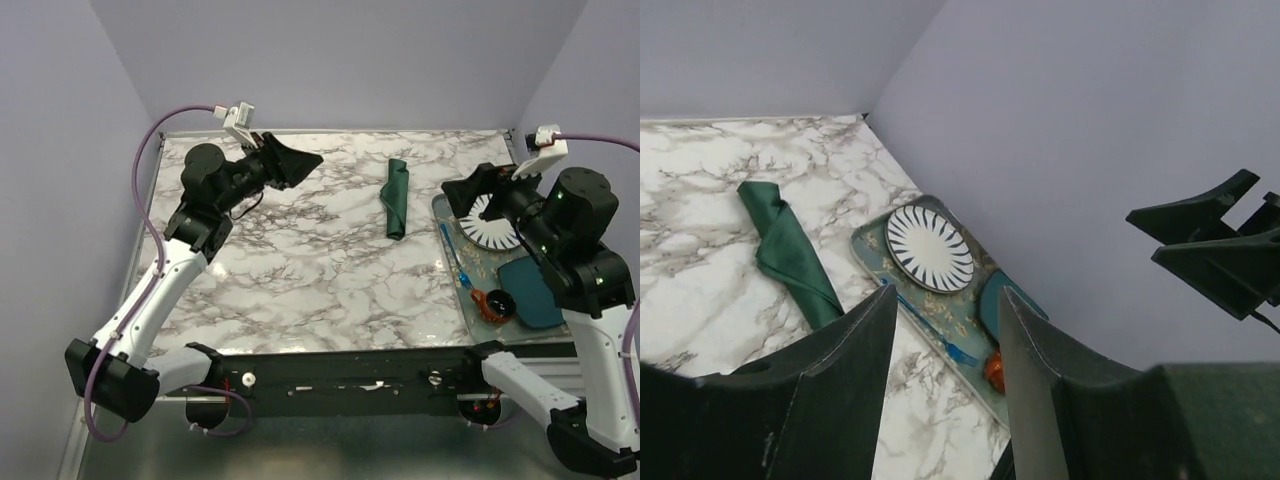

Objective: Fold the napkin, place the utensils inside, and roll it up
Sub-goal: Roll the napkin with the utensil

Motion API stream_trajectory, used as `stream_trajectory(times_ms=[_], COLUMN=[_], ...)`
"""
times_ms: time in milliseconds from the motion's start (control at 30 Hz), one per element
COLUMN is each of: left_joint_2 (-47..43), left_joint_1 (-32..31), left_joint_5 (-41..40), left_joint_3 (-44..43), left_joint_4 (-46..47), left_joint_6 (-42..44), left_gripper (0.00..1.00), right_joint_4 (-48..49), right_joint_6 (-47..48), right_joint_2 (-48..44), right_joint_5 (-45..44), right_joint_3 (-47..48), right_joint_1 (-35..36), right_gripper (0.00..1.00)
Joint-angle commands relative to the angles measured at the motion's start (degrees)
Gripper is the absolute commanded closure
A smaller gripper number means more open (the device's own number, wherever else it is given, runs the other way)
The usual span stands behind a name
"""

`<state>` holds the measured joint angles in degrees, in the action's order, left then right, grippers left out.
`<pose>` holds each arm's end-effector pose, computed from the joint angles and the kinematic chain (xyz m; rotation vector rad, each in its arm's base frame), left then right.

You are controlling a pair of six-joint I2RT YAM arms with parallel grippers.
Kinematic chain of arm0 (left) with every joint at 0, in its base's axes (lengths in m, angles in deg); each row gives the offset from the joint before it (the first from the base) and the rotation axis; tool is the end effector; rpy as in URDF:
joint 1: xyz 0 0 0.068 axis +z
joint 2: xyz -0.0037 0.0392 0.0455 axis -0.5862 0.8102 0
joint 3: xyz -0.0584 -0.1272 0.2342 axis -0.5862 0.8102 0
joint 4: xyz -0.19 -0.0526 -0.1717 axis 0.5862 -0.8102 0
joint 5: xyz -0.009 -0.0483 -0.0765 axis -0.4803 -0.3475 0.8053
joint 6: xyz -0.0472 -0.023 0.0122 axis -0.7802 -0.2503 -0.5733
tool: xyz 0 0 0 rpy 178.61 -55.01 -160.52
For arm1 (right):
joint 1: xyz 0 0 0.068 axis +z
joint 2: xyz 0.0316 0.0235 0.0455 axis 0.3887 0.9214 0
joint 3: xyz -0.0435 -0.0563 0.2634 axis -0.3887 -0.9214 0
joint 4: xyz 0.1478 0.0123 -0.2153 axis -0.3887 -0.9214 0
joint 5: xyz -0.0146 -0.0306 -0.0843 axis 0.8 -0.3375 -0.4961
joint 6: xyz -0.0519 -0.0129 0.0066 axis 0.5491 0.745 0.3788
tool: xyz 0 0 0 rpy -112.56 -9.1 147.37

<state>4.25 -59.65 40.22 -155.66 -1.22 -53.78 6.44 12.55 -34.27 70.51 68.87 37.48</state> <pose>0.2370 -0.1211 0.4306 0.1129 1.6004 -1.2655 0.1384 0.0402 0.4786 -0.1526 1.7582 0.4105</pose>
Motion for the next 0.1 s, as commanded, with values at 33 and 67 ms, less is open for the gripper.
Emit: stream_trajectory(times_ms=[33,67], left_joint_2=[-0.76,-0.84], left_joint_1=[-0.40,-0.40], left_joint_5=[1.33,1.33], left_joint_3=[-2.74,-3.09], left_joint_4=[-1.61,-1.61], left_joint_6=[1.34,1.34], left_gripper=[0.46,0.45], right_joint_4=[0.94,0.94], right_joint_6=[0.00,0.09], right_joint_2=[-1.06,-1.06], right_joint_5=[-1.54,-1.02], right_joint_3=[-1.60,-1.68], right_joint_1=[-0.11,-0.11], right_gripper=[0.00,0.00])
